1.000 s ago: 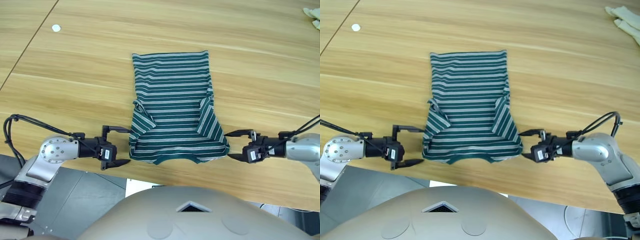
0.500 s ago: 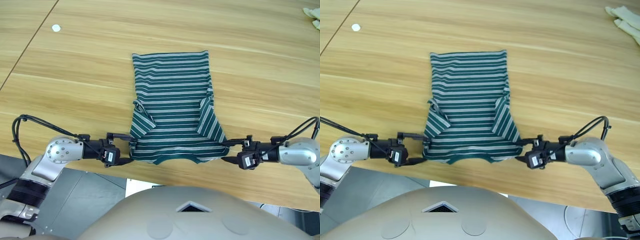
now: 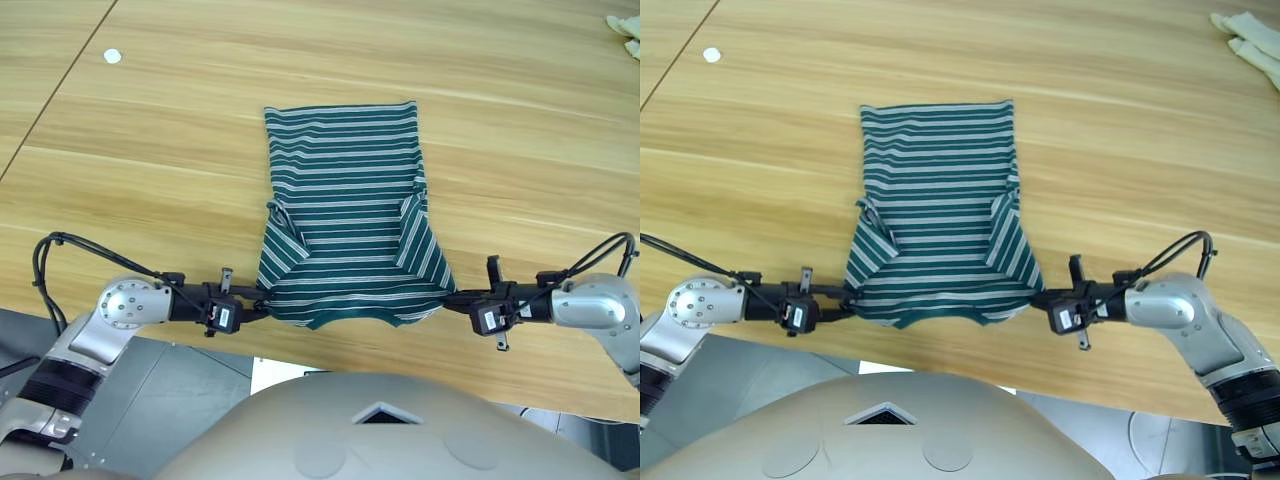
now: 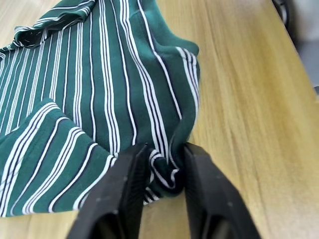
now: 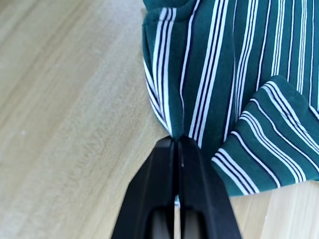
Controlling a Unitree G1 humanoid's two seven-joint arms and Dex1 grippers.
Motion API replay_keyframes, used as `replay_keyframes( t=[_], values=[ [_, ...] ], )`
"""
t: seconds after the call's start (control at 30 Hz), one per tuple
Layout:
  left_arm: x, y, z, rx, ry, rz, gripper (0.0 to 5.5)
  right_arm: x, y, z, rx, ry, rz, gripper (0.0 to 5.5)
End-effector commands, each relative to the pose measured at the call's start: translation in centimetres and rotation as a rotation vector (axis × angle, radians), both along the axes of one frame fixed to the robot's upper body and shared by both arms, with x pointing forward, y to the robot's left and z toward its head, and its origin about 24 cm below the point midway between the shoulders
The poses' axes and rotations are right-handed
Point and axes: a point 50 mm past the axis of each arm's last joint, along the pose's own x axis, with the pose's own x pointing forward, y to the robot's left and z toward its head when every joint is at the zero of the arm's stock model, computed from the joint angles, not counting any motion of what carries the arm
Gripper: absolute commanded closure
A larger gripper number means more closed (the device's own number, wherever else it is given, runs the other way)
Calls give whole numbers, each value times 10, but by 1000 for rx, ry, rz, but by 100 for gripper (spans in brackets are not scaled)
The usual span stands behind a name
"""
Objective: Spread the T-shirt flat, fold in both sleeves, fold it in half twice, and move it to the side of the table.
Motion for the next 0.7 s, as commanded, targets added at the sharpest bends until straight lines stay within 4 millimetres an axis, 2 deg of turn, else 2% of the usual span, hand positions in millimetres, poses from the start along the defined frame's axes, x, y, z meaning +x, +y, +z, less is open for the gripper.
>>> replay_keyframes(
  t=[0.03, 0.17, 0.47, 0.6, 0.7],
  values=[
    [2, 0, 1, 16, 6, -27, 494, 1, 3, -1, -6, 6, 13, 550],
    [3, 0, 3, 19, 11, -41, 544, 1, 4, 0, 0, 2, 19, 550],
    [10, -3, 15, -22, -33, -39, 547, 3, 6, 7, 21, -40, 21, 550],
    [10, -1, 23, -31, -68, -41, 547, 4, 5, 22, 54, -76, 24, 550],
    [10, 0, 25, -15, -65, -57, 547, 0, 7, 26, 67, -73, 50, 550]
  ],
)
